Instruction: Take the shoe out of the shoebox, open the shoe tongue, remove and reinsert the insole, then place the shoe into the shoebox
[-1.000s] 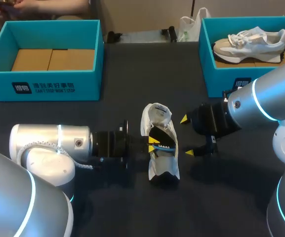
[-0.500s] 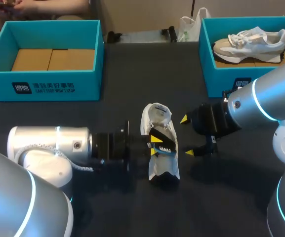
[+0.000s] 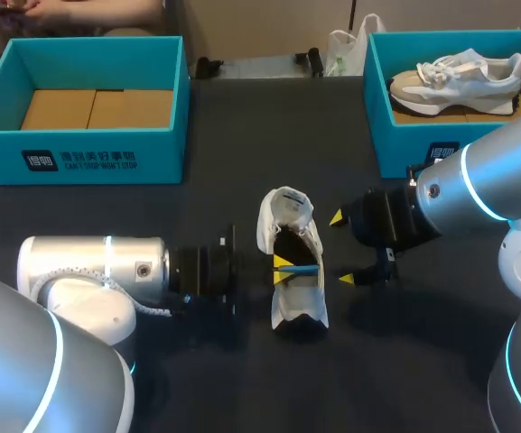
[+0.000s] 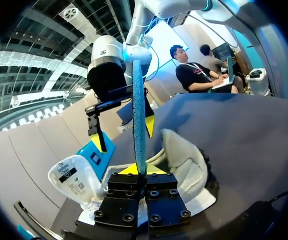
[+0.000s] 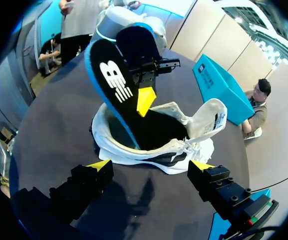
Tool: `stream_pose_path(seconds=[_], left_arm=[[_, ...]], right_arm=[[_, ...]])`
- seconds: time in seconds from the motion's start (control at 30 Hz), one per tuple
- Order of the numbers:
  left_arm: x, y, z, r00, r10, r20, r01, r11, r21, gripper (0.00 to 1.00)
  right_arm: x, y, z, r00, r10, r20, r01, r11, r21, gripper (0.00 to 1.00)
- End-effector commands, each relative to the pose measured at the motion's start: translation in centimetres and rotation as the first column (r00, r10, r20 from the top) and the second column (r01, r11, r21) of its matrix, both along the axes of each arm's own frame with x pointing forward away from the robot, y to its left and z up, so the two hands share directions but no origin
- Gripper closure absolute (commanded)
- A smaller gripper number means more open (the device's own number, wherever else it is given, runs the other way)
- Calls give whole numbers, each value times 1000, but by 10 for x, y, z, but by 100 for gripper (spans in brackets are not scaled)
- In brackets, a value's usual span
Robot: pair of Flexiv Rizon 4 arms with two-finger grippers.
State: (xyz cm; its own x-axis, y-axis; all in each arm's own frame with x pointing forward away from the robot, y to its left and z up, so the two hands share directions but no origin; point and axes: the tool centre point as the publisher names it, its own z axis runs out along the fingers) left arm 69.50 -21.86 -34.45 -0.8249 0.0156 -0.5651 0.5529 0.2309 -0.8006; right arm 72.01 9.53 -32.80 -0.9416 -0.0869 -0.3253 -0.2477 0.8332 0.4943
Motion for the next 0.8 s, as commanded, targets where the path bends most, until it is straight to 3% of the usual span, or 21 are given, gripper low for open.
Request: stream_pose_path(seconds=[0.03, 0.37, 0.43, 0.7, 0.8], left_arm=[[8, -2, -3, 1000, 7, 7, -7, 1000, 4, 100], [14, -1, -2, 999, 35, 17, -35, 999, -9, 100], [10, 0, 3, 999, 30, 16, -30, 999, -17, 68], [-4, 3, 16, 999, 0, 35, 1, 1000, -25, 73], [-7, 2, 19, 999, -10, 41, 11, 1000, -24, 82]], right_arm=[[-1, -1, 1, 1000, 0, 1, 0, 1000, 0, 0], [-1, -1, 1, 1000, 0, 1, 0, 1000, 0, 0], [-1, -1, 1, 1000, 0, 1, 0, 1000, 0, 0], [-1, -1, 1, 1000, 0, 1, 0, 1000, 0, 0], [-1, -1, 1, 1000, 0, 1, 0, 1000, 0, 0]])
